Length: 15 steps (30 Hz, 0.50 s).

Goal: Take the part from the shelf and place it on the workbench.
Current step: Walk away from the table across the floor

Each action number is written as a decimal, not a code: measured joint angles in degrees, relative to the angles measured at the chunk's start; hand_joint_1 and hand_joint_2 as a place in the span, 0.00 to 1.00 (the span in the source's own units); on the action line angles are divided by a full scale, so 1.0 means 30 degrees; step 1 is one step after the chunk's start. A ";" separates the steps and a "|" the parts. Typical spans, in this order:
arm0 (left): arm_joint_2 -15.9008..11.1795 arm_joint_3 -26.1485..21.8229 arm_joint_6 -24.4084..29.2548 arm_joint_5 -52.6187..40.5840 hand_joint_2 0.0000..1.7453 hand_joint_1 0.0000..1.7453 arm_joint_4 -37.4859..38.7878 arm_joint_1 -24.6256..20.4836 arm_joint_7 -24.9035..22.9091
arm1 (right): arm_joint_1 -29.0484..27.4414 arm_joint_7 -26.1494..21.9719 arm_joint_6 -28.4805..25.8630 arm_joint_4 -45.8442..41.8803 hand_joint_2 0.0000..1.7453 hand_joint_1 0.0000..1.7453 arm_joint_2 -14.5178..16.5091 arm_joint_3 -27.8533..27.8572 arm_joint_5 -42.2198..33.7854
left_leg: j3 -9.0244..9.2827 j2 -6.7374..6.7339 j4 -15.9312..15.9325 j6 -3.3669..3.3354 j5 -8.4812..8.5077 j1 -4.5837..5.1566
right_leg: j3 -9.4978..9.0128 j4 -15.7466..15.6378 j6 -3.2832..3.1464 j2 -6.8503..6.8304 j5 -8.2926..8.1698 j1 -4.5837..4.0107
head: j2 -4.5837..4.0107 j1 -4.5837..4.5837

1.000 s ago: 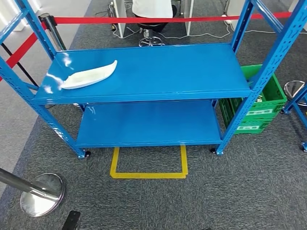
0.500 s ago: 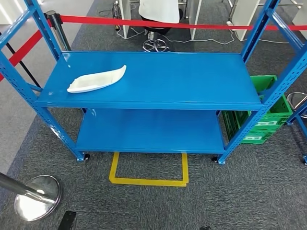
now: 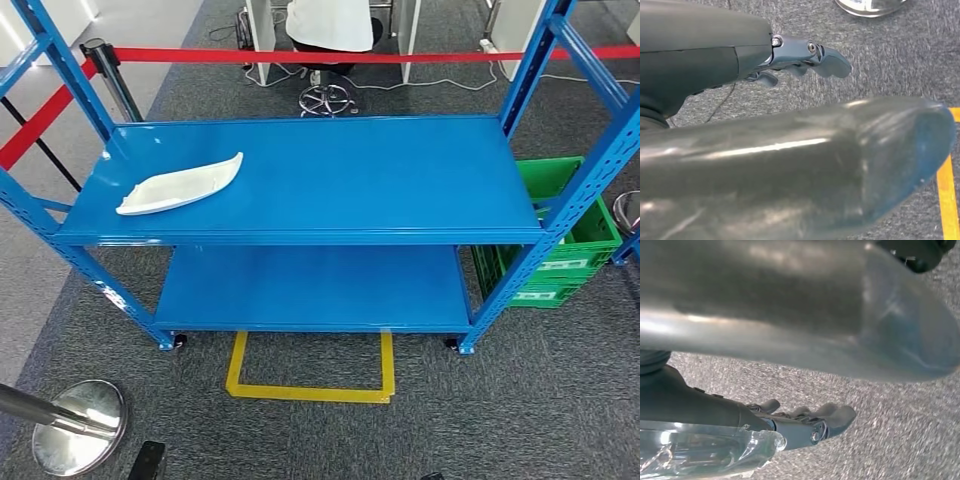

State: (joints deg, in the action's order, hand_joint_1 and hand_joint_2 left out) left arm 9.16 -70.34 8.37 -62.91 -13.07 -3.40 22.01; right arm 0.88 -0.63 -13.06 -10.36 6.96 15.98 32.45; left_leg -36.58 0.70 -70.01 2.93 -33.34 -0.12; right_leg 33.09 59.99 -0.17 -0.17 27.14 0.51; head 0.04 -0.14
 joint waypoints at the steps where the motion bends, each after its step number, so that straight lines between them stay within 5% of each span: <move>1: -0.0005 -0.0033 0.0000 0.0015 0.00 0.00 0.0000 0.0030 -0.0011 | -0.0020 0.0056 -0.0080 0.0000 0.00 0.00 0.0002 0.0018 0.0007 | -0.0682 0.0000 -0.0776 0.0009 -0.0222 0.0000 | -0.0112 0.0000 -0.0012 0.0008 0.0116 -0.0002 | 0.0000 0.0002; 2: -0.0011 -0.0064 0.0004 0.0024 0.00 0.00 0.0000 0.0063 -0.0031 | -0.0045 0.0102 -0.0133 0.0000 0.00 0.00 0.0004 0.0040 0.0005 | -0.1080 -0.0001 -0.0979 -0.0010 -0.0111 0.0003 | -0.0261 0.0000 -0.0010 0.0016 0.0229 -0.0002 | 0.0000 0.0000; 6: -0.0013 -0.0197 0.0082 0.0270 1.00 0.00 0.0000 0.0077 -0.0306 | -0.0022 0.0133 -0.0200 0.0000 1.00 0.00 0.0033 0.0120 0.0004 | -0.0427 -0.0116 0.2637 -0.0224 0.2891 0.0014 | -0.0990 0.0039 0.0170 0.0044 0.0759 -0.0053 | 0.0000 0.0028; 10: -0.0098 0.0193 -0.0140 0.1102 1.00 0.00 -0.0002 0.0299 -0.0696 | -0.0061 -0.0040 -0.0277 -0.0197 1.00 0.00 0.0027 0.0180 -0.0213 | -0.0081 -0.0197 0.3919 -0.0430 0.3604 0.0036 | -0.1195 -0.0164 0.0520 0.0030 0.1219 -0.0191 | 0.0000 -0.0009; 14: -0.0280 0.1563 -0.0373 0.2707 1.00 0.00 -0.0097 0.0558 -0.1224 | -0.0174 -0.0069 -0.0022 -0.0465 1.00 0.00 -0.0040 0.0122 -0.1030 | 0.0076 -0.0160 0.4125 -0.0520 0.3679 0.0004 | -0.1536 -0.0593 -0.0082 -0.0032 0.1125 -0.0267 | 0.0000 -0.0164; 15: -0.0346 0.1962 -0.0432 0.3137 1.00 0.00 -0.0142 0.0617 -0.1361 | -0.0235 -0.0067 0.0079 -0.0530 1.00 0.00 -0.0058 0.0069 -0.1254 | 0.0095 -0.0154 0.4125 -0.0591 0.3623 0.0020 | -0.1596 -0.0675 -0.0092 -0.0038 0.1139 -0.0264 | 0.0000 -0.0160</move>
State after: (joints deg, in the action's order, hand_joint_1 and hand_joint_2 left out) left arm 8.13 -64.45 7.08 -53.50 -13.50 -1.55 17.93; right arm 0.17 -0.84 -12.82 -11.95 6.79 16.19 28.69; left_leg -36.30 0.24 -57.63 1.16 -22.47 -0.06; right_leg 28.30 57.97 -0.45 -0.28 30.56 -0.29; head 0.04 -0.62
